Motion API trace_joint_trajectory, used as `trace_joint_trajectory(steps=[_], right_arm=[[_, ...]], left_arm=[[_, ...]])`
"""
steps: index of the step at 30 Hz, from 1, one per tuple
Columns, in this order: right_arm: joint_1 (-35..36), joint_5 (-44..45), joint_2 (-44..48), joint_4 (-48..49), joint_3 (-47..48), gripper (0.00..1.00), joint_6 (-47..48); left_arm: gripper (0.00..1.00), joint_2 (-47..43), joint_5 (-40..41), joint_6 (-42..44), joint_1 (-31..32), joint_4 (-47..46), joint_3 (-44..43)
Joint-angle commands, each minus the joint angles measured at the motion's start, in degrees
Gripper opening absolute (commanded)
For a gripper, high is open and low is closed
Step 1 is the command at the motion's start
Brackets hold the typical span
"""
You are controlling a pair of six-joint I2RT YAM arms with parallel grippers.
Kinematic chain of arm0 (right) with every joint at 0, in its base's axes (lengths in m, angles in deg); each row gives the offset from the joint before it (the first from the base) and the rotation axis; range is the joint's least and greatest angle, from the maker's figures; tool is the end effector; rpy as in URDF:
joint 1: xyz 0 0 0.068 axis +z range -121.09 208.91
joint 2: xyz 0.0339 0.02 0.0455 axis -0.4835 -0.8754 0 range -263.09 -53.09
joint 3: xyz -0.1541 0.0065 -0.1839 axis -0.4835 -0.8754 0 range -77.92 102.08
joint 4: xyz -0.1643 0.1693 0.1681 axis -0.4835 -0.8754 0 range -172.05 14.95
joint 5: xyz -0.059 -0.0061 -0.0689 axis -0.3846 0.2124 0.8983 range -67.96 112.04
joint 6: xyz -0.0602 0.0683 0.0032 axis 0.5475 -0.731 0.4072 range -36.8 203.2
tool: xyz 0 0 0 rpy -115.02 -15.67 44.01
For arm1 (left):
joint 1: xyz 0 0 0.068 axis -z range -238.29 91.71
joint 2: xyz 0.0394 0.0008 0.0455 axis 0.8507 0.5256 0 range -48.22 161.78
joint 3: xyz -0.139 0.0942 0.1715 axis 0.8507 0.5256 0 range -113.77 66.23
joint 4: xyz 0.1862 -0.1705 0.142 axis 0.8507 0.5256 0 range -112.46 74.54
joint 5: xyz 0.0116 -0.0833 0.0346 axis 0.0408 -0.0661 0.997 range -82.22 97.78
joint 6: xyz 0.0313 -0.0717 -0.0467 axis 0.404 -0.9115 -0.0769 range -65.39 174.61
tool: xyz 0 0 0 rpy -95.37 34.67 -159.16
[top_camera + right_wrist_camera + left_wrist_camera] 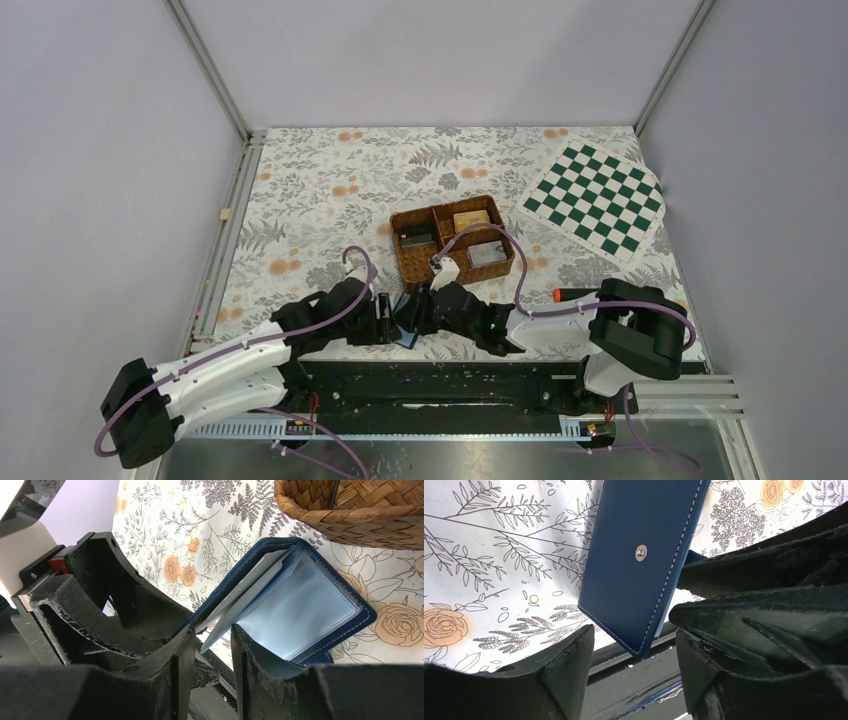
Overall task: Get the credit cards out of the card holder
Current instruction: Open the card holder at the center of the board.
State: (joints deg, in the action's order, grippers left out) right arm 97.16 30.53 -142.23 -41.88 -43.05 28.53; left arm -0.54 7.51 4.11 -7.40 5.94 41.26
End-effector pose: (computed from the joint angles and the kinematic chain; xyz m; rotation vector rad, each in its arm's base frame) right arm 0.1483 0.3393 0.0995 -0.1460 2.1560 1.2240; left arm 0.1509 -0.1861 0.1115 0.0112 2.6231 -0.7204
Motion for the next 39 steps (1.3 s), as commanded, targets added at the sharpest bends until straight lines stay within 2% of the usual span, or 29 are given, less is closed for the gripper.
trace_joint_trajectory(steps=[1, 4, 9, 17, 24, 32, 39], right_arm=[[0.05, 0.63, -0.19, 2.82, 2.43, 0.40, -1.23], [-0.04, 0.44, -0.28, 3.05, 2.25, 0.40, -1.55], [-0.13, -0.30, -0.45, 3.71, 2.04, 0.40, -1.90], [-0.39, -0.44, 0.88, 3.49, 0.80, 0.40, -2.07], [-0.62, 0.84, 4.51, 0.61, -1.62, 0.41, -1.71], [-0.75, 3.18, 11.48, -6.54, -5.28, 0.42, -0.14], [-1.05, 4.13, 16.62, -10.30, -8.20, 0.41, 1.80]], left_arm=[[0.61, 0.61, 0.83, 1.37, 0.09, -5.08, -0.17], [0.59, 0.74, 2.94, 1.37, 0.10, -5.13, -0.30], [0.50, 2.02, 4.95, 1.15, 0.09, -4.70, -1.25], [0.21, 4.12, 5.19, -0.10, 0.17, -1.40, -3.21], [0.00, 1.06, 2.54, -2.69, 0.08, -0.03, -2.86], [0.00, -4.26, -4.09, -5.10, 0.09, -3.53, 1.02], [0.00, -3.38, -9.23, -10.45, 0.10, -14.13, 7.04]])
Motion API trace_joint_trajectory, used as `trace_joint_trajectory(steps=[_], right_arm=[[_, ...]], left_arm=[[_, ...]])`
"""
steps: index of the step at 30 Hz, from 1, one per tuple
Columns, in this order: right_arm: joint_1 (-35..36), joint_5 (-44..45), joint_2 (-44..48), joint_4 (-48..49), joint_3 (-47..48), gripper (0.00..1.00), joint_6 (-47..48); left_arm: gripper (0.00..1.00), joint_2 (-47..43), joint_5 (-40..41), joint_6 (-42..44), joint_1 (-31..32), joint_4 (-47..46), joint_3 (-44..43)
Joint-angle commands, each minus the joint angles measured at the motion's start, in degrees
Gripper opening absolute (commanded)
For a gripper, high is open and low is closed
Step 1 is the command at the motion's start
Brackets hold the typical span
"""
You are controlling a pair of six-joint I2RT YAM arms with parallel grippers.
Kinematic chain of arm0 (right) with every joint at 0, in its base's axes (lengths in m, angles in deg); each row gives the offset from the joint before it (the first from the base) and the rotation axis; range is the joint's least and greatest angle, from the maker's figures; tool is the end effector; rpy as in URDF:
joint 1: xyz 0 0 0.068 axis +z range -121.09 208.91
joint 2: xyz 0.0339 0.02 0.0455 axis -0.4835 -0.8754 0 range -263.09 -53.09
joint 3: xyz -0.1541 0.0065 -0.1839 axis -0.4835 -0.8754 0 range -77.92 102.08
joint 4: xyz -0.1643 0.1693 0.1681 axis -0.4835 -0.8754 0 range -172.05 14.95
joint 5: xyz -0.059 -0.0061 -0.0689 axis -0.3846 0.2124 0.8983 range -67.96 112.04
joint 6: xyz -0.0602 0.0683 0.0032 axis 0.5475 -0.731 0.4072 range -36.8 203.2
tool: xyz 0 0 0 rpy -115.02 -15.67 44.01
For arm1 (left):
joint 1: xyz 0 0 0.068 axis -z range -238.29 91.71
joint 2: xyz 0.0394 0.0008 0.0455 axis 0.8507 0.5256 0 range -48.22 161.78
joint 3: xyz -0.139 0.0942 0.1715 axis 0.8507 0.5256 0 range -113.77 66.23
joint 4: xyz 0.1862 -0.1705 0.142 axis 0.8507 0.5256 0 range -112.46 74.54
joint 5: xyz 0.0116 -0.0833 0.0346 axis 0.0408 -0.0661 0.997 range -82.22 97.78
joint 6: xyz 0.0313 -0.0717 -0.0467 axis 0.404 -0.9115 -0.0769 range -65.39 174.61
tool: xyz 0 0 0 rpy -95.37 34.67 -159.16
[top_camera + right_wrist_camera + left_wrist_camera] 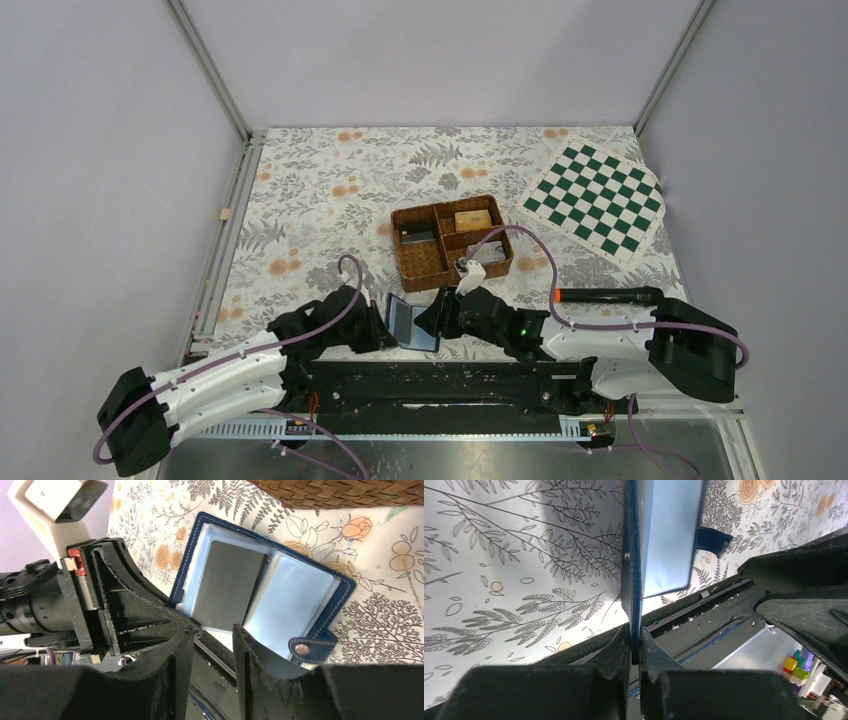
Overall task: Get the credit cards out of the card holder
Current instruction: Open the card holder at the center of the board.
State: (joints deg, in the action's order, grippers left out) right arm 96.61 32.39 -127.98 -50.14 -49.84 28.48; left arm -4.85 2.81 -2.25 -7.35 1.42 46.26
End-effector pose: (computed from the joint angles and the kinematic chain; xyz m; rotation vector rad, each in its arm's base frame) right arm 0.1407 0.3044 0.1185 -0.1125 2.1551 1.1817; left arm 0.1422 -0.1864 0.1031 -0.0910 2.6256 -0.8972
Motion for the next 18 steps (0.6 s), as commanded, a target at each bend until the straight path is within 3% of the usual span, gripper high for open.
trace_joint_trajectory(steps=[1, 7, 10, 18], right_arm=[[-0.61, 1.59, 1.81, -2.13, -1.49, 0.40, 2.11], [-0.90, -3.19, -1.88, -0.48, -1.34, 0.36, 2.48], [-0.90, -3.04, -2.92, -1.13, -0.66, 0.35, 3.01], [-1.88, -5.50, -10.89, 0.98, 0.03, 0.33, 6.66]], left_arm=[[0.00, 1.42, -4.99, -4.91, 0.04, -10.81, 2.44], [0.00, 1.73, -8.16, -11.31, 0.18, -21.27, 7.00], [0.02, 1.12, -5.44, -11.48, 0.19, -16.51, 6.32], [0.36, -1.56, 0.84, -10.73, 0.15, 0.27, 1.79]])
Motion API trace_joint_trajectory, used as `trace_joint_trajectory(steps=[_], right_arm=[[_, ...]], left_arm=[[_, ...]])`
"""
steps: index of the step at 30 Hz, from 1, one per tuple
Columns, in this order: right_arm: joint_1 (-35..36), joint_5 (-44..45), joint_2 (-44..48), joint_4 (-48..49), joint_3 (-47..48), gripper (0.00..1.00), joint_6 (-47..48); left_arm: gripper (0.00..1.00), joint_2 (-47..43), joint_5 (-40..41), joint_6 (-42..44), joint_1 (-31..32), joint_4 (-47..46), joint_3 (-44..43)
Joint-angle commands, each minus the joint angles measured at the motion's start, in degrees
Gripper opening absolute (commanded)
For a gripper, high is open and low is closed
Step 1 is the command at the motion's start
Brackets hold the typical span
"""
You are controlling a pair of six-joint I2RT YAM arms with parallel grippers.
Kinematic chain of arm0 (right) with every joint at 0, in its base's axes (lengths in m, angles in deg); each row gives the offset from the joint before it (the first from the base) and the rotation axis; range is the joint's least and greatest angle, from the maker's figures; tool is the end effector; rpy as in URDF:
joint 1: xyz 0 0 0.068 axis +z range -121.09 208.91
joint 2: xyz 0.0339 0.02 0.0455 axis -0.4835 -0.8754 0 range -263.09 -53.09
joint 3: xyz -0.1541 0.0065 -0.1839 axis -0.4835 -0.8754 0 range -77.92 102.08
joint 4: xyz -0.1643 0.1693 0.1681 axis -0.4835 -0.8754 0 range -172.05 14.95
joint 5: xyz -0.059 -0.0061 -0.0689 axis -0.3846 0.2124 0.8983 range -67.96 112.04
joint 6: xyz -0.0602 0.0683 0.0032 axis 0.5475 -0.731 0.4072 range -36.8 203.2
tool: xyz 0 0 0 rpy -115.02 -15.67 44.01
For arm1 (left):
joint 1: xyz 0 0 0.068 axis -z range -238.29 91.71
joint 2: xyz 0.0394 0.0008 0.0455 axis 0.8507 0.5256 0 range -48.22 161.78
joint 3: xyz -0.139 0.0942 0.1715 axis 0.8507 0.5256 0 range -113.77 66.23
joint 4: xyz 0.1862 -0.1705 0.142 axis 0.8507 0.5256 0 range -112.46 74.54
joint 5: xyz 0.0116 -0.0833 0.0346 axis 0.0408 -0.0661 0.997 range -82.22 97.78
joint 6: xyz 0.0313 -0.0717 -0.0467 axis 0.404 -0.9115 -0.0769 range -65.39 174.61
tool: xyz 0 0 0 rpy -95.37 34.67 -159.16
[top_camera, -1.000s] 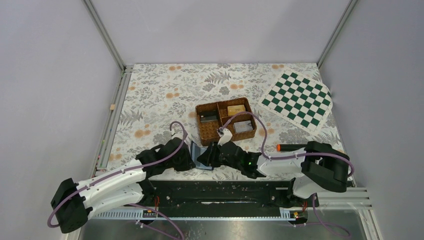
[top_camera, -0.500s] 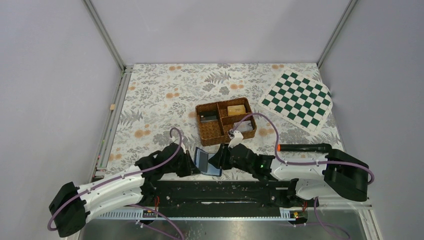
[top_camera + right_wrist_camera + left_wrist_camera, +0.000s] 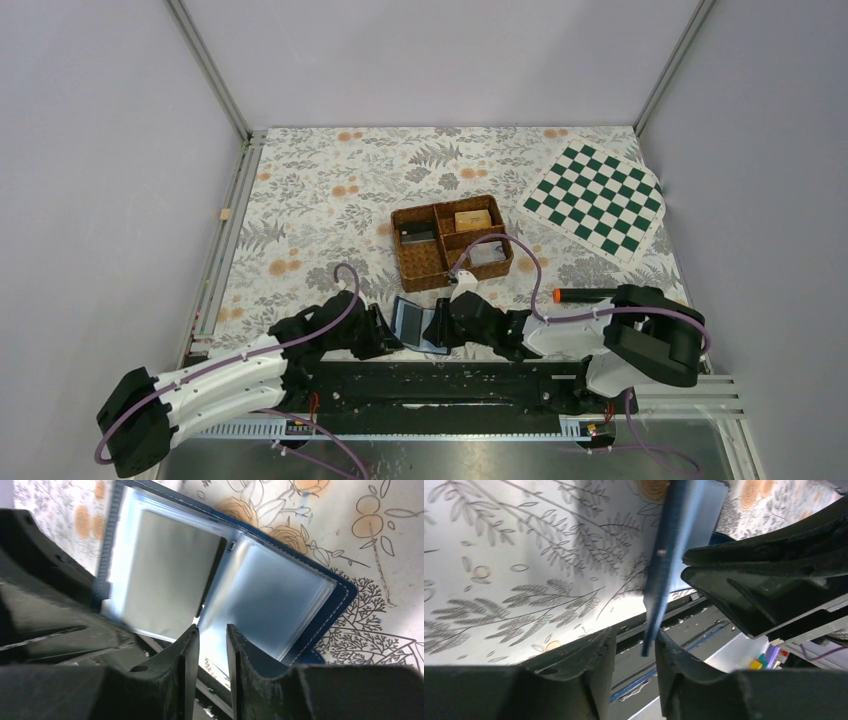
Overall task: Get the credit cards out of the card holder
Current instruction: Open the card holder at the center of the board.
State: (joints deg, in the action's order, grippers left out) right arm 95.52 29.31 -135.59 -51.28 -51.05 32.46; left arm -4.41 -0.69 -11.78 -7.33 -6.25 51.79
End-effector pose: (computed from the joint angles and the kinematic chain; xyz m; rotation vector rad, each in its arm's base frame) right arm 0.1390 0.2953 0.0666 -0.2387 2.3052 1.0233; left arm 0.1364 -0.1872 0.0795 -0.2784 2.6579 -1.0345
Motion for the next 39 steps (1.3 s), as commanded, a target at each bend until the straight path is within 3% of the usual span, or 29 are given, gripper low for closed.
trace_joint_trajectory(steps=[1, 6, 10, 13, 16, 21, 26, 39], right_arm=[[-0.86, -2.60, -3.82, 1.92, 1.30, 0.33, 2.68], [-0.94, -1.65, -2.68, -0.97, 1.01, 0.33, 4.05], [-0.87, -0.40, -0.32, -4.15, 1.86, 0.32, 5.58], [-0.95, -0.09, 0.47, -5.71, 3.08, 0.31, 6.30], [-0.91, -0.41, 0.91, -6.80, 5.06, 0.31, 6.73], [-0.91, -1.09, 1.95, -7.68, 7.56, 0.30, 7.23], [-0.95, -2.07, 0.30, -6.60, 9.92, 0.30, 7.42], [-0.95, -5.03, -8.32, -5.28, 14.57, 0.30, 6.23]], left_arm=[[0.40, -2.47, 5.82, -1.23, 0.16, 10.62, -4.70], [0.45, -3.83, 13.05, 1.73, 0.06, 21.21, -13.95], [0.44, -0.47, 10.67, 5.39, 0.02, 21.26, -21.30], [0.41, 1.78, 5.06, 6.12, 0.02, 16.18, -23.37], [0.38, 3.61, 1.64, 6.05, 0.05, 11.15, -23.71], [0.36, 4.59, 7.60, 6.26, -0.06, 17.10, -25.75], [0.37, 2.78, 8.11, 6.66, -0.98, 17.67, -25.70], [0.30, 4.01, 1.63, 7.96, -4.81, 9.84, -18.26]])
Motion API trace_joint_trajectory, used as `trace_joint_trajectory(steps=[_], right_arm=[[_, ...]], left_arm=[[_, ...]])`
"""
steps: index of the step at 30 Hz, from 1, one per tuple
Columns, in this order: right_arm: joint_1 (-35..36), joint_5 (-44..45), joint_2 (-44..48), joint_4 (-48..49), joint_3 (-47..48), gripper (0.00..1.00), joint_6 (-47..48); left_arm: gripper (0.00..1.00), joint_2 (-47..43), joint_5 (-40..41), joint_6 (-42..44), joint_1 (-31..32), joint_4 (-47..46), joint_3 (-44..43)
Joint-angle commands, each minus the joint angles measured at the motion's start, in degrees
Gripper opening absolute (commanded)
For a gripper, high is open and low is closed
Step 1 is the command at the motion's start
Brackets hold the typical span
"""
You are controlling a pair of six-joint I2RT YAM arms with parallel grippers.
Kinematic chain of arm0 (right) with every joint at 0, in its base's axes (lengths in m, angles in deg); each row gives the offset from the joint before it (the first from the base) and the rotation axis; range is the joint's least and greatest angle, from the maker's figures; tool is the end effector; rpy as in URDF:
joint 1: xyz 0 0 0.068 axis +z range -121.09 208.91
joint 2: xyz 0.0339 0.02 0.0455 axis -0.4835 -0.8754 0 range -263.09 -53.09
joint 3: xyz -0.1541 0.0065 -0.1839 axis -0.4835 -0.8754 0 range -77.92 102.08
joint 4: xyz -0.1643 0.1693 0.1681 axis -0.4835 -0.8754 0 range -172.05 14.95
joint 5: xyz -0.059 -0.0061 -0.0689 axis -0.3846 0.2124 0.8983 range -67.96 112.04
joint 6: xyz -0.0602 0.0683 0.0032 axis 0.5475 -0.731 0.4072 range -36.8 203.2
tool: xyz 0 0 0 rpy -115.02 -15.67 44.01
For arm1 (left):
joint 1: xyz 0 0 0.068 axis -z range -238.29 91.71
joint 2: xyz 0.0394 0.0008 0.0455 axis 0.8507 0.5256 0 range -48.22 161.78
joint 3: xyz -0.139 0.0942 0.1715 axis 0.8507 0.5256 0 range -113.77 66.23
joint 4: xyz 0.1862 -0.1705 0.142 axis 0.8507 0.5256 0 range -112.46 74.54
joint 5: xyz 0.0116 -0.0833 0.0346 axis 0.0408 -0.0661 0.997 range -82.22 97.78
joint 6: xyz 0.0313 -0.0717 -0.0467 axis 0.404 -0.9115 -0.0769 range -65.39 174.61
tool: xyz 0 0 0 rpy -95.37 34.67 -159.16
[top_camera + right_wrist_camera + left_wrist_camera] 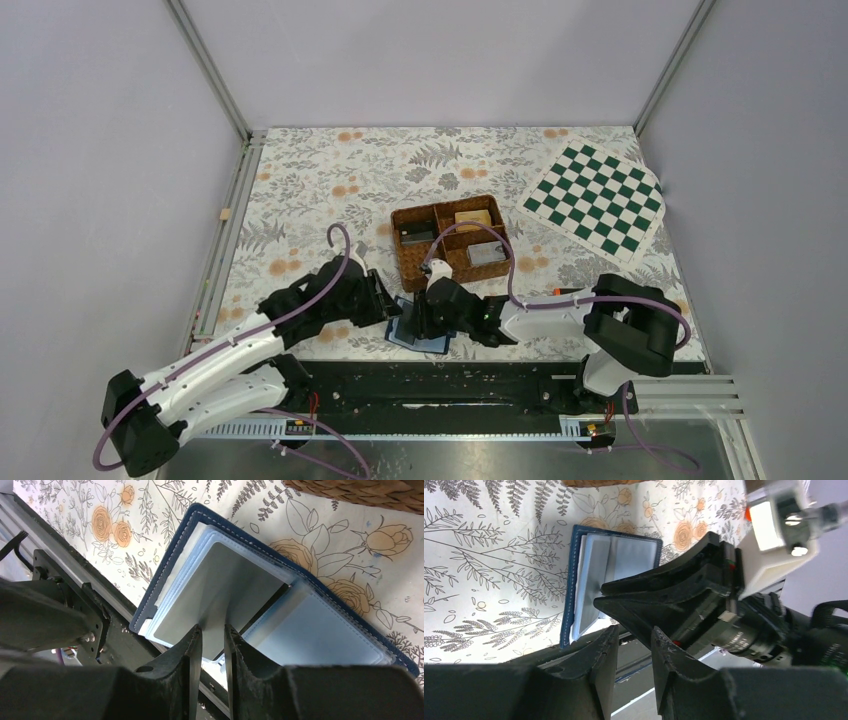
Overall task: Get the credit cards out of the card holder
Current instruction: Open the card holder at the center of the board.
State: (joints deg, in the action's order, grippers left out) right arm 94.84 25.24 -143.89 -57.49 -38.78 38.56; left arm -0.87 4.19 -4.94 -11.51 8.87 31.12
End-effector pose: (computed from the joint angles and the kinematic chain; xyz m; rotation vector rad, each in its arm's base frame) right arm 0.1548 0.3355 0.0778 -0.4014 2.3250 0.9914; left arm 0.1731 -0.1916 0.1757 -0.2494 2.5379 -0.9232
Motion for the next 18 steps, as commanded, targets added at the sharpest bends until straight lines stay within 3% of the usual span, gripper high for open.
trace_joint_trajectory(steps=[1, 10, 18], right_arm=[[-0.28, -0.92, -0.06, 0.74, 2.22, 0.30, 0.24], [-0.31, -1.62, 1.83, 0.88, 0.19, 0.29, -0.57], [-2.69, -2.30, 4.82, 0.07, -3.18, 0.30, -1.08]], left_arm=[[0.29, 0.77, -4.37, 1.09, -0.64, -6.82, 3.17], [0.26, 8.33, -5.95, 3.28, -0.74, -11.99, 7.08], [0.21, 11.06, 1.28, 4.43, -0.77, -5.24, 6.74]])
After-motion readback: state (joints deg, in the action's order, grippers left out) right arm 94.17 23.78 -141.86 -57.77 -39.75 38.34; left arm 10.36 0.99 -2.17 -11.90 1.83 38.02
